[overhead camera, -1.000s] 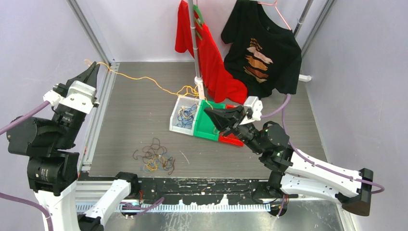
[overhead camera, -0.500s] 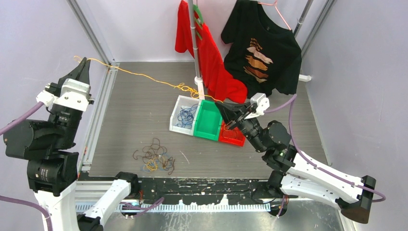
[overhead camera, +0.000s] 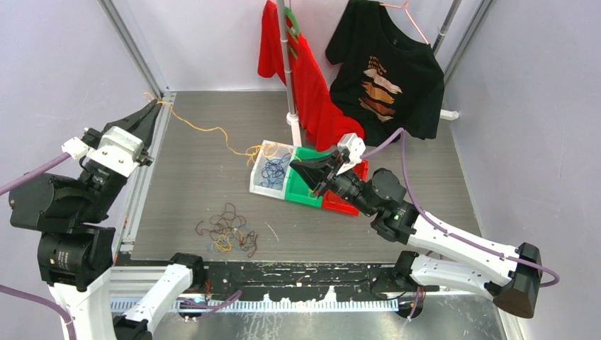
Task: Untangle the cables
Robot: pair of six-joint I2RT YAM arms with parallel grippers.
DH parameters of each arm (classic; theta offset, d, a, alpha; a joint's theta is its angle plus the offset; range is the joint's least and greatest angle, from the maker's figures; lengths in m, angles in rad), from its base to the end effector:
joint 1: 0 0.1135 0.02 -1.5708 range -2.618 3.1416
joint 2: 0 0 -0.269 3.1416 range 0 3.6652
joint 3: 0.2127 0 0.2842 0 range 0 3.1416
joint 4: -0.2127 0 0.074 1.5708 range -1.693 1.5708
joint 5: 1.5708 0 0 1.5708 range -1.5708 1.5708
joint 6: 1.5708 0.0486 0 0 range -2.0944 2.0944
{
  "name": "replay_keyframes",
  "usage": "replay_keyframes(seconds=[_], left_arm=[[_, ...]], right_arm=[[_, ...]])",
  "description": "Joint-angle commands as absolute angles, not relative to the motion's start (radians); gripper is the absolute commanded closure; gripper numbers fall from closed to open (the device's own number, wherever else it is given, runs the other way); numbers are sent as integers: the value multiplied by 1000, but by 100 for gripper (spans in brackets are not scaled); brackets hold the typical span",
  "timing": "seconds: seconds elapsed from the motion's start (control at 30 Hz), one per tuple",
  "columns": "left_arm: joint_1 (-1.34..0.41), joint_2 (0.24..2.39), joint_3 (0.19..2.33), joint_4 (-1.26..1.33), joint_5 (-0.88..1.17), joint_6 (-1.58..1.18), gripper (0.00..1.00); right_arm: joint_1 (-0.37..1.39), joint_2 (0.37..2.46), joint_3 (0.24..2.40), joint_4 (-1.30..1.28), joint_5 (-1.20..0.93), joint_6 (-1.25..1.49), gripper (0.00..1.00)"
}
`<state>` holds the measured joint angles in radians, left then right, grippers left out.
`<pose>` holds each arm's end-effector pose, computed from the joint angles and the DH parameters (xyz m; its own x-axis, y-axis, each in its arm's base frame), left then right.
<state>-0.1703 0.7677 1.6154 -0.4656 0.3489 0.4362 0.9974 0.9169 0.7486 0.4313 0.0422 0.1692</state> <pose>0.0724 -0.0293 0.5929 0.5324 0.3113 -0.7871 0.2724 0.8174 0.5076 0.1420 0.2162 0.3715 0.0014 0.3123 -0.9500 -0.8293 0.5312 0.1734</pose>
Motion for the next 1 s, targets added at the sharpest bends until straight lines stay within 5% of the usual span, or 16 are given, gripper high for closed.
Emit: replay_keyframes(seconds=[0.0,0.17,0.37,0.67,0.97], left_arm=[[-170,752,1605,-533,409,421,100],[-170,722,1525,-588,424,440,100],[-170,694,1421,-699,466,465,77],[-170,675,1334,-757,534,444,71],[-170,715,1397,-819,766,352,41]], right_arm=[[993,917,825,531,-42,212,99],[993,930,850,533,-86,241,99],[993,943,905,497,-114,247,99],[994,994,1008,426,-164,259,99],[995,1057,1083,379,-226,263,99]])
